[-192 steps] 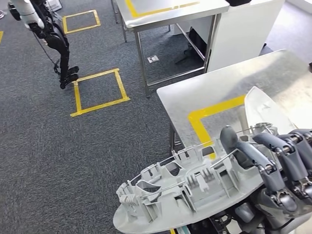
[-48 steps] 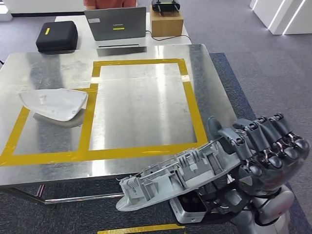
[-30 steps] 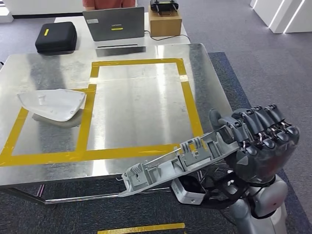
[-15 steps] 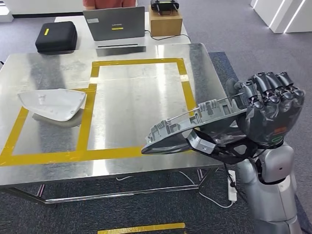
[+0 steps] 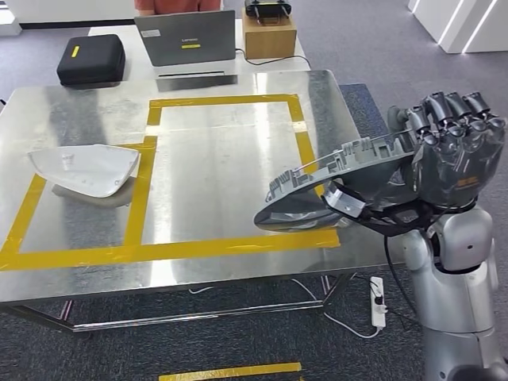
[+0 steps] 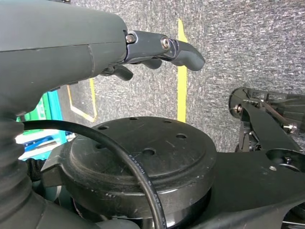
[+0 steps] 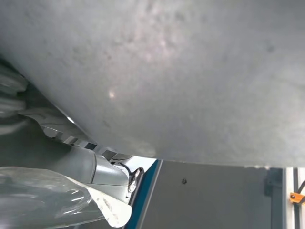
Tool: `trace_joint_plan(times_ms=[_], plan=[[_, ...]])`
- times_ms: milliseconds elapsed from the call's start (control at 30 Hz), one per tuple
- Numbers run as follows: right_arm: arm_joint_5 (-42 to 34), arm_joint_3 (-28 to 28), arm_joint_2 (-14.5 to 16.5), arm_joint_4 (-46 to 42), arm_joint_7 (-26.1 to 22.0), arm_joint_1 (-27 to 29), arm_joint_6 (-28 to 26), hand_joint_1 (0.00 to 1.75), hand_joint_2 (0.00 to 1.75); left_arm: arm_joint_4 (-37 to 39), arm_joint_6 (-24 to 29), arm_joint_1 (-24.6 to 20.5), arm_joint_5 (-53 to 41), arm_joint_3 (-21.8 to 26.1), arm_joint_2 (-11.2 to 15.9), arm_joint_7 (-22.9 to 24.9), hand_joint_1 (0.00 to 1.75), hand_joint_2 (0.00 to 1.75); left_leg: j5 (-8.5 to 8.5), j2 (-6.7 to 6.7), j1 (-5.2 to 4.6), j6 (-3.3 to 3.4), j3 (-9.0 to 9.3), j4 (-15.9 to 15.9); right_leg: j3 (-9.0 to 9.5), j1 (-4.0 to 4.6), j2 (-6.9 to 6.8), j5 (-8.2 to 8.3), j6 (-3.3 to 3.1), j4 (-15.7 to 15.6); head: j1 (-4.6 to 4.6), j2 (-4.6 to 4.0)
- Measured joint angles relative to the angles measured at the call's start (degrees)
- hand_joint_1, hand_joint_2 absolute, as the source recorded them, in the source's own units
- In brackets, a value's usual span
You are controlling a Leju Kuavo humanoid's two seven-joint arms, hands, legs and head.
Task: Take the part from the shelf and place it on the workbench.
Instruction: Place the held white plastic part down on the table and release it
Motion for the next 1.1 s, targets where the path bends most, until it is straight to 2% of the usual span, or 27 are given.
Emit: trace_joint_plan(times_ms=[267, 400, 600, 733, 867, 1100], plan=[[0.0, -0.69, -0.25, 1.36, 0.12, -0.68, -0.02, 1.75, 1.75, 0.01, -0.04, -0.02, -0.13, 0.01, 0.0, 0.02, 0.0, 1.75, 0.0, 0.0, 0.0, 0.0, -0.06, 0.0, -0.02, 0.0, 0.0, 0.0, 0.0, 0.0, 0.01, 0.0], [0.02, 0.54, -1.49, 3.91, 3.69, -2.49, 0.01, 1.75, 1.75, -0.01, -0.03, -0.09, -0.69, 0.01, 0.0, 0.06, 0.0, 1.75, 0.0, 0.0, -0.01, 0.01, -0.12, 0.0, -0.02, -0.01, -0.01, 0.01, 0.01, 0.0, 0.0, 0.0], [0.02, 6.15, -6.05, 9.11, 11.53, -9.12, 2.35, 1.75, 1.75, -0.01, -0.06, -0.22, -1.71, -0.01, 0.0, 0.28, 0.0, 1.75, 0.05, 0.0, -0.03, 0.04, -0.17, 0.01, -0.03, -0.05, -0.01, 0.05, 0.05, 0.0, 0.01, 0.0], [-0.01, 11.29, -7.55, 11.8, 15.63, -13.42, 4.26, 1.75, 1.75, -0.01, -0.22, -0.34, -2.36, -0.05, 0.0, 0.48, 0.0, 1.75, 0.08, 0.0, -0.02, 0.04, -0.09, 0.01, -0.06, -0.05, -0.01, 0.05, 0.05, 0.01, 0.0, 0.0], [-1.34, 15.1, -7.64, 13.76, 16.95, -16.09, 5.24, 1.75, 1.75, -0.01, -0.37, -0.44, -3.07, -0.14, 0.0, 0.57, 0.0, 1.75, 0.09, -0.02, -0.01, 0.05, -0.11, 0.0, -0.09, -0.05, -0.03, 0.05, 0.05, 0.03, -0.01, 0.0], [-6.26, 19.57, -7.67, 16.06, 16.28, -20.07, 8.35, 1.75, 1.75, -0.06, -0.51, -0.53, -3.91, -0.17, 0.02, 0.7, 0.0, 1.75, 0.1, -0.03, -0.02, 0.05, -0.14, 0.0, -0.11, -0.04, -0.05, 0.05, 0.05, 0.04, 0.0, 0.0]])
